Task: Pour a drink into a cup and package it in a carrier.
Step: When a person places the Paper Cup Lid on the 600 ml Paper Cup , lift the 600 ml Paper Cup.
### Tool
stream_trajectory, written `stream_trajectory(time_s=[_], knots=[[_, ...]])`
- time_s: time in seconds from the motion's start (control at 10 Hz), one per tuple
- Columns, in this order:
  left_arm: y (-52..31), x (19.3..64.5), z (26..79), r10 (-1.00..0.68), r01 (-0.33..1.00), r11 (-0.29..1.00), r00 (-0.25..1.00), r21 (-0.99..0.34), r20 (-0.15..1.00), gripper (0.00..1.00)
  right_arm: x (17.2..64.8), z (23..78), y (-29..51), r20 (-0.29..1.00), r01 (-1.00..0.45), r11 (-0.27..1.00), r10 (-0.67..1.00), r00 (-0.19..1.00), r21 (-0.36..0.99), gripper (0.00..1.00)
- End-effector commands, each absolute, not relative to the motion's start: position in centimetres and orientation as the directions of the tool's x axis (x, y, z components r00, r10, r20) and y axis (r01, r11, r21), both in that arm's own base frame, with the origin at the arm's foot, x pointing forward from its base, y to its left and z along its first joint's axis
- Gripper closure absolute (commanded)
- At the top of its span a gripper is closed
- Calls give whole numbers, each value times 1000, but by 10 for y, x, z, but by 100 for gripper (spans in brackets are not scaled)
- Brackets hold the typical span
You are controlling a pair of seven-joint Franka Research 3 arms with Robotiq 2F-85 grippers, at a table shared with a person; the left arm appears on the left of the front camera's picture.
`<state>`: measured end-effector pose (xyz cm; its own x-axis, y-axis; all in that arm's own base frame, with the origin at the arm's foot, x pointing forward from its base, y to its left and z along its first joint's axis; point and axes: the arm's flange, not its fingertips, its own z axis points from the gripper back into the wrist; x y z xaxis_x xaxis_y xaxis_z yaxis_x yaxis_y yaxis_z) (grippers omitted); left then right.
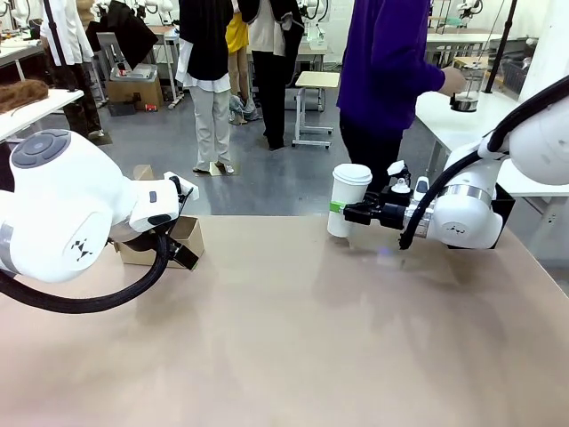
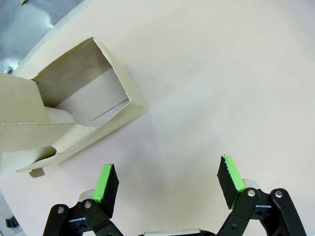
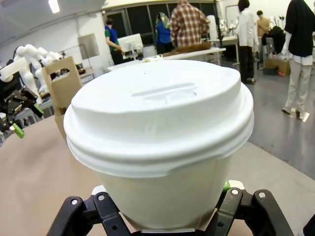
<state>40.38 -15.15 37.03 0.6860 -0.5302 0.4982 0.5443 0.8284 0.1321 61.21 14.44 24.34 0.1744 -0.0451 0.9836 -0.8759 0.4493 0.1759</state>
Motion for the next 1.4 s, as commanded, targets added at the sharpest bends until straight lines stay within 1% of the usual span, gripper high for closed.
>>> stream_trajectory(time_s=[0.0,0.5,0.8,1.0,1.2,1.3], knots=[[-151,404,371,-529,544,829,686,131,499,0,612,243,145,985,-879,445,-38,170,169,19],[-151,404,371,-529,544,829,686,131,499,0,611,240,144,983,-877,447,-41,178,178,19],[-151,404,371,-529,544,829,686,131,499,0,600,321,155,996,-948,306,11,91,83,19],[-151,404,371,-529,544,829,686,131,499,0,591,346,172,995,-979,194,60,79,66,19],[-151,404,371,-529,544,829,686,131,499,0,581,364,180,994,-985,158,82,77,63,19],[-151,404,371,-529,544,829,686,131,499,0,566,384,178,994,-985,155,66,84,73,19]])
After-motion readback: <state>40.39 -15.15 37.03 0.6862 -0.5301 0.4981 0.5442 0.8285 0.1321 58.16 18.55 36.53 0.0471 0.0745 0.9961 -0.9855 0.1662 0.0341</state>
